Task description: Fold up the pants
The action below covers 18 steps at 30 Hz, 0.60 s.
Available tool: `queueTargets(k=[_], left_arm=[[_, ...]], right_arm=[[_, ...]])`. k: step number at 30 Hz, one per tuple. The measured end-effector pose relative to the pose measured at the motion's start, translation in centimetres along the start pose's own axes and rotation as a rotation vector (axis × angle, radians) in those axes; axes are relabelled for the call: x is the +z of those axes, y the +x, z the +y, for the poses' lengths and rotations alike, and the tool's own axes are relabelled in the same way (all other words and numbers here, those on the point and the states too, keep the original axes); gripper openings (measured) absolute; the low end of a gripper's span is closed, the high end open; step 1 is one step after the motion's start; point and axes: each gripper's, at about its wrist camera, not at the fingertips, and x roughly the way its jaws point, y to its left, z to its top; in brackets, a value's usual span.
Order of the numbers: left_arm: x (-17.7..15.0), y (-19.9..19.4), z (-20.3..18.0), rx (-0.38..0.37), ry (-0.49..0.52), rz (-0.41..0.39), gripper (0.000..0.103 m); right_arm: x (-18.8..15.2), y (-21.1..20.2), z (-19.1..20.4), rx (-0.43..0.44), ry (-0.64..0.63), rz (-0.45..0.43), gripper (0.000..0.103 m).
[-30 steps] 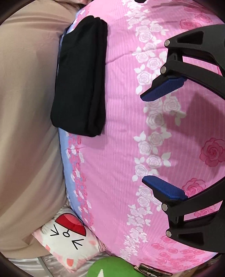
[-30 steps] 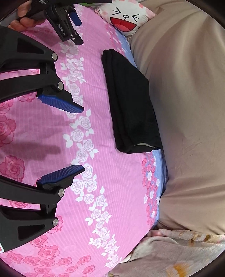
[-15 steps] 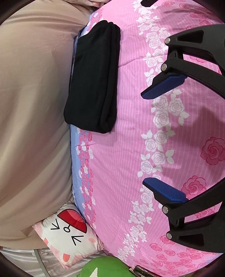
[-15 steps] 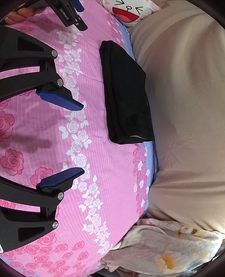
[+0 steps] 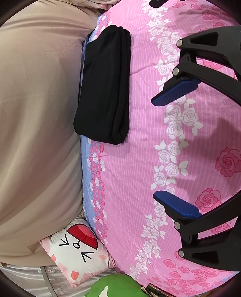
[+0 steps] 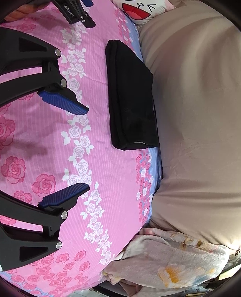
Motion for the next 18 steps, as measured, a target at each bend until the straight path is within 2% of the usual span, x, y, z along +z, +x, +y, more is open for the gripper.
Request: queueTargets(k=[18], left_arm=[[0.07,-0.17,-0.05,0.004,0.005,-0.006,0.09]], right_arm=[[-0.01,-0.04,0.02,0.001,0.002,0.001,0.077]])
